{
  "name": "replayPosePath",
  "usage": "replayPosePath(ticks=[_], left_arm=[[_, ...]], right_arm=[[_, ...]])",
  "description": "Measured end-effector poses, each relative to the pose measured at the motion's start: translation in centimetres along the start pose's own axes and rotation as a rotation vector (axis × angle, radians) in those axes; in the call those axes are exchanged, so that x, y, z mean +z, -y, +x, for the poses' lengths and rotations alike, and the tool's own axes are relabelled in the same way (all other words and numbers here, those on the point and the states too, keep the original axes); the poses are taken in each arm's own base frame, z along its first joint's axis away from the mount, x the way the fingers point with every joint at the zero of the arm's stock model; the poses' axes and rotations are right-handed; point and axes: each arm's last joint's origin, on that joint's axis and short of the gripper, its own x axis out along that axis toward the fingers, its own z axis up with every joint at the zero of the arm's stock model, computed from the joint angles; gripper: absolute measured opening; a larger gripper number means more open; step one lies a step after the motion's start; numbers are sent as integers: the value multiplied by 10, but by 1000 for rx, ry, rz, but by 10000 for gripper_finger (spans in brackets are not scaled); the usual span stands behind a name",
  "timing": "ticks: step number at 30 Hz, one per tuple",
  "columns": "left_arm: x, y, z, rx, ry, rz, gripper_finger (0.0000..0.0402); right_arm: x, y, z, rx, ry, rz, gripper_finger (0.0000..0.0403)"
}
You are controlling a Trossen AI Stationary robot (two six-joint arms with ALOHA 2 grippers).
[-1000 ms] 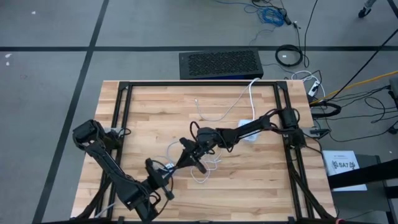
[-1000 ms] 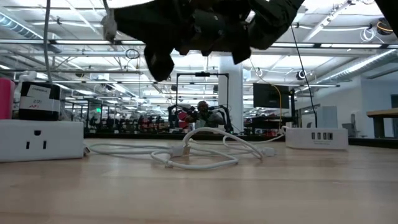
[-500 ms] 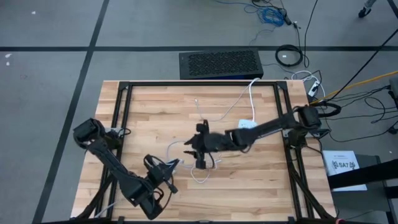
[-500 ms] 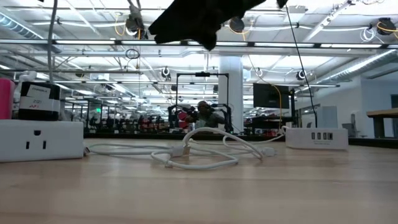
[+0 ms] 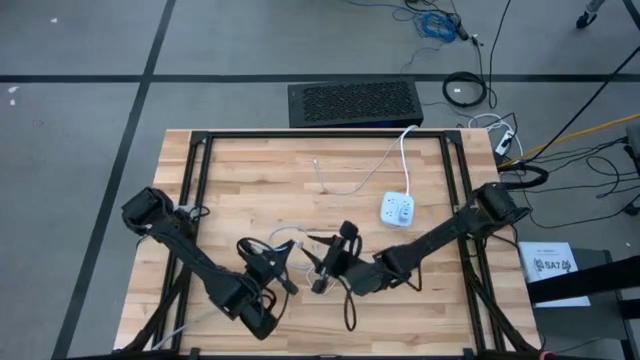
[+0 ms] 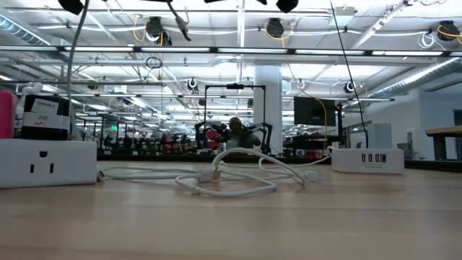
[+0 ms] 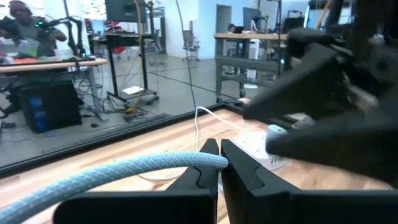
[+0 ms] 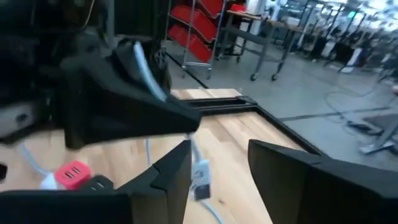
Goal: Insert USB
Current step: Insert the top left white charger cable into the pink adapter charger
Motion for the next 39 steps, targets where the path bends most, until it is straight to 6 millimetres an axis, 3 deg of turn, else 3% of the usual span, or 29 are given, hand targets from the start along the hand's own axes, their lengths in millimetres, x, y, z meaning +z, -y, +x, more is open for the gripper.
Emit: replayPosePath(ticks=[6,15,34,39], left_arm=[[1,1,5,20,22,-24,9],[1,2,5,19,22,-40,6],[2,3,17,49,15,-79,6],[2,4,18,48,-1,-82,6]], right_arm=[[-20,-6,13,-39,-14,-42,151],[-32,-5,29,-89,-11,-95,151],[-30,-1,41,-114,26,-141,126],[-31,-16,59,-110,28,-209,73]])
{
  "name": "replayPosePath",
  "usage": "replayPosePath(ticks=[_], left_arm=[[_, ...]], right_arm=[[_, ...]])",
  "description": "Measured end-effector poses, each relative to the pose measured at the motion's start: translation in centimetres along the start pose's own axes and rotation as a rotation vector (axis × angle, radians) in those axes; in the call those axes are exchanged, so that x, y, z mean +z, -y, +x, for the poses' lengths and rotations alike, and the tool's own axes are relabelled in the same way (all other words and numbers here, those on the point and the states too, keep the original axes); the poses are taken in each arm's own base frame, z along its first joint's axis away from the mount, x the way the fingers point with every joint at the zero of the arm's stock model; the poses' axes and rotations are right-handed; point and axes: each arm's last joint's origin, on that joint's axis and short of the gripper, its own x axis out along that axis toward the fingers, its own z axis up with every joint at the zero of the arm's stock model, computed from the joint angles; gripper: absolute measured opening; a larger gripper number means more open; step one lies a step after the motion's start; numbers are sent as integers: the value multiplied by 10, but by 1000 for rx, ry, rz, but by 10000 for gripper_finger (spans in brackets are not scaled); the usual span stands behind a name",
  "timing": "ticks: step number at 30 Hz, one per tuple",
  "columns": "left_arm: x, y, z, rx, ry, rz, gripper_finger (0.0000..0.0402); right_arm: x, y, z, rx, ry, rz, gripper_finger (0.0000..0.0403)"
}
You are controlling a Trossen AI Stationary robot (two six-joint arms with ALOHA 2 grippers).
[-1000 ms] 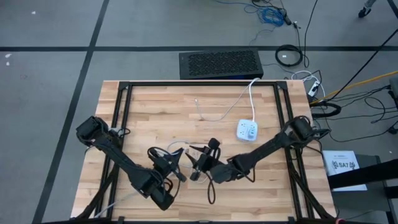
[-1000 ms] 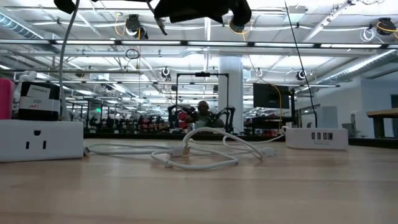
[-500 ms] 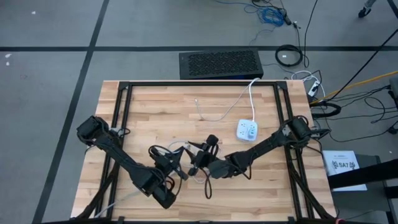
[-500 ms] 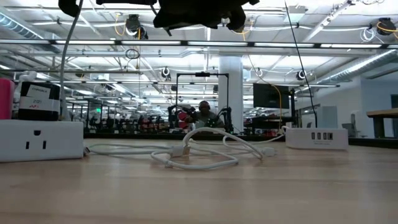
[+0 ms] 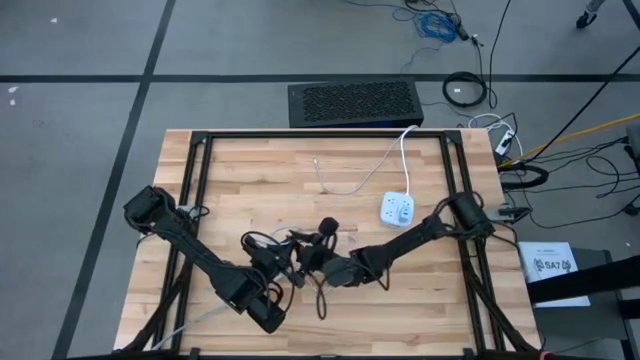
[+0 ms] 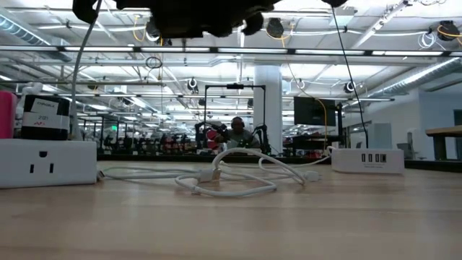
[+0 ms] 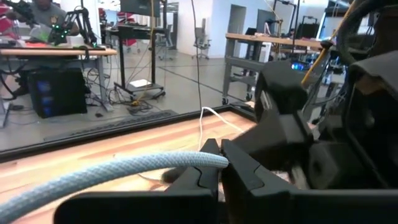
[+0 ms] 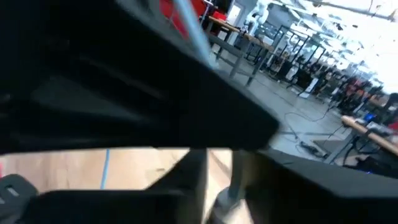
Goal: Insert USB
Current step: Insert the top left white charger cable into the pink adapter charger
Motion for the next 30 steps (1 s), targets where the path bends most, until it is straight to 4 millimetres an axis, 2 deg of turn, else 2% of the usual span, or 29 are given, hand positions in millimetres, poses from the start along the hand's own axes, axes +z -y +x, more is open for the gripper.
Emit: replayPosePath(ticks=[2,4,10,17,20,23,27,30], left_arm=[[-1,-2,0,0,-5,25,6],[-1,-3,-3,-8,-5,41,6],[9,-8,-15,-45,-24,86,6],[26,-18,-28,-88,-44,93,6],[26,-18,-28,-85,-34,59,6],[28,-18,-28,-76,17,9,6],[28,-17,-26,-67,31,-28,6],[27,-16,-22,-55,33,-47,6]], right_arm=[[1,-6,4,-22,-3,-29,32],[4,-10,4,-50,-5,-55,10],[11,-5,-1,-36,-33,-80,4],[26,16,10,207,-27,60,4],[28,23,12,227,-44,71,25],[27,27,8,226,-91,9,66],[33,29,-12,157,-132,-47,129],[38,22,-28,57,-113,-70,165]])
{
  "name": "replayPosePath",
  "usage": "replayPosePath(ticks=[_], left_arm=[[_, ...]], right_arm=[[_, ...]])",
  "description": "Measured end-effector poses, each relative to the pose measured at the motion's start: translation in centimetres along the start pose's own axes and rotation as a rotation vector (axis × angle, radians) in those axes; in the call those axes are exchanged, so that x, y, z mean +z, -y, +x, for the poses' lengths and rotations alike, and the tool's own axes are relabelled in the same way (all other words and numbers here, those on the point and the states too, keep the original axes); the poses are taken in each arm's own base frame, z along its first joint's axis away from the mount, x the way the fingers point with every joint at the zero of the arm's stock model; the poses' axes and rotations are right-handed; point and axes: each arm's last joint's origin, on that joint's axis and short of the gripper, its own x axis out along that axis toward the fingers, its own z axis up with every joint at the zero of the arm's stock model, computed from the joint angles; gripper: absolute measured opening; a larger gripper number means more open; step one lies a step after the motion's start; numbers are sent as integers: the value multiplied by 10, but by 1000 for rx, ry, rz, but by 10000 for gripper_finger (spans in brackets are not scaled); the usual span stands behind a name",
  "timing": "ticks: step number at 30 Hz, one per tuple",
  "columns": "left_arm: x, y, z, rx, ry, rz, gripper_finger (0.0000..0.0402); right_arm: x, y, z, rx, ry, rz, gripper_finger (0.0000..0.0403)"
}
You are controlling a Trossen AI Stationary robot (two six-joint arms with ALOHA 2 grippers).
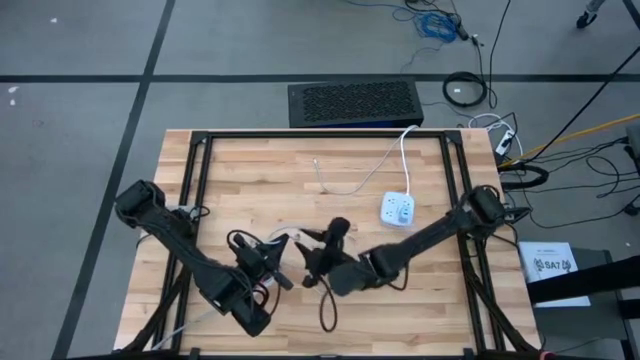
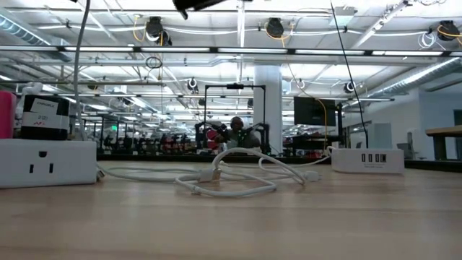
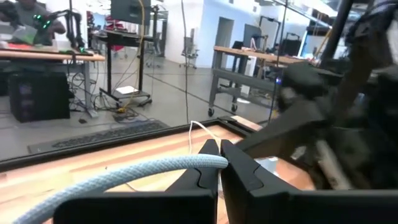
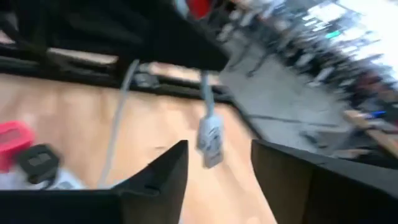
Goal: Insert USB
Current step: Insert the top left white charger cable into the pink adapter charger
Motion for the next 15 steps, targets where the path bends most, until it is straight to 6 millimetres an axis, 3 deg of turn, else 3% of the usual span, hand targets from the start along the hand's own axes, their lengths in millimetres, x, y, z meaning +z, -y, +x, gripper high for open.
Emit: replayPosePath(ticks=[6,15], left_arm=[[-4,3,9,26,4,-24,6],[-4,3,10,28,-7,-31,6]], right_arm=[[-3,-21,-8,-121,50,-55,175],[-13,-21,20,-183,55,-47,116]])
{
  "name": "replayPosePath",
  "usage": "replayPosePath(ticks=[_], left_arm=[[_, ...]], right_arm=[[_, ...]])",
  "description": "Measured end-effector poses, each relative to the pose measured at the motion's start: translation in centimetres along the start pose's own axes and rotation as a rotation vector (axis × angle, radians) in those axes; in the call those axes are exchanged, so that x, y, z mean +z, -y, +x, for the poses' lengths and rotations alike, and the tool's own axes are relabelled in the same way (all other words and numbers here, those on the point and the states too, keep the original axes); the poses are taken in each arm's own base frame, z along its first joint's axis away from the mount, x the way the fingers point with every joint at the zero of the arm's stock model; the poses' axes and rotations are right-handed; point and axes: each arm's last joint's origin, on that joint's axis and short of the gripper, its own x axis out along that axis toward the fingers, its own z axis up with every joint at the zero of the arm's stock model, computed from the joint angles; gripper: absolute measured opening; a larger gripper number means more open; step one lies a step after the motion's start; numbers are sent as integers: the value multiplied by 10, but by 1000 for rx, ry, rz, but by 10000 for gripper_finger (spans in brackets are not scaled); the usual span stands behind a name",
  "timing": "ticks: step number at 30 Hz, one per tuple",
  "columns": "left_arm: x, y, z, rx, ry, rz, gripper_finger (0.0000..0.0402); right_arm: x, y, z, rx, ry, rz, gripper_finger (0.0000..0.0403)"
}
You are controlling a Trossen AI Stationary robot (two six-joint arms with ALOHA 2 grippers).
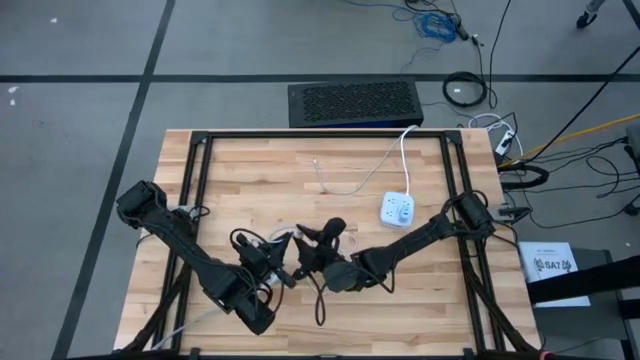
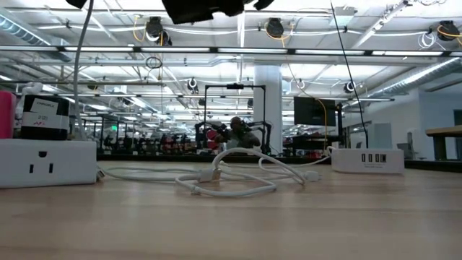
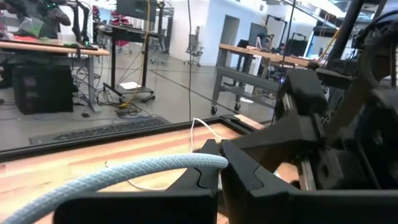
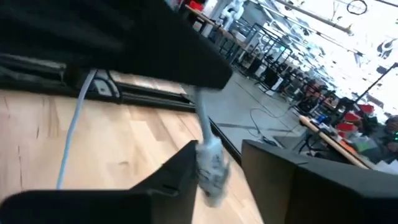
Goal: Insert USB
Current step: Insert the top left white charger cable into the pink adapter charger
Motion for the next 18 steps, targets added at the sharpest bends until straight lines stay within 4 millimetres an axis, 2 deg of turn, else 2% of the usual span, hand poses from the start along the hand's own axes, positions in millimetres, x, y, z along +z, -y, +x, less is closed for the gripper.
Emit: replayPosePath(ticks=[6,8,14,18], left_arm=[[0,-1,1,2,0,9,6],[0,-1,1,2,-1,10,6],[0,-1,-1,-2,-6,19,6],[-1,-1,0,-4,-18,15,6]], right_arm=[[1,3,5,-4,2,9,29],[1,3,5,-2,4,11,12],[1,2,6,72,28,27,15],[4,1,5,82,35,41,44]])
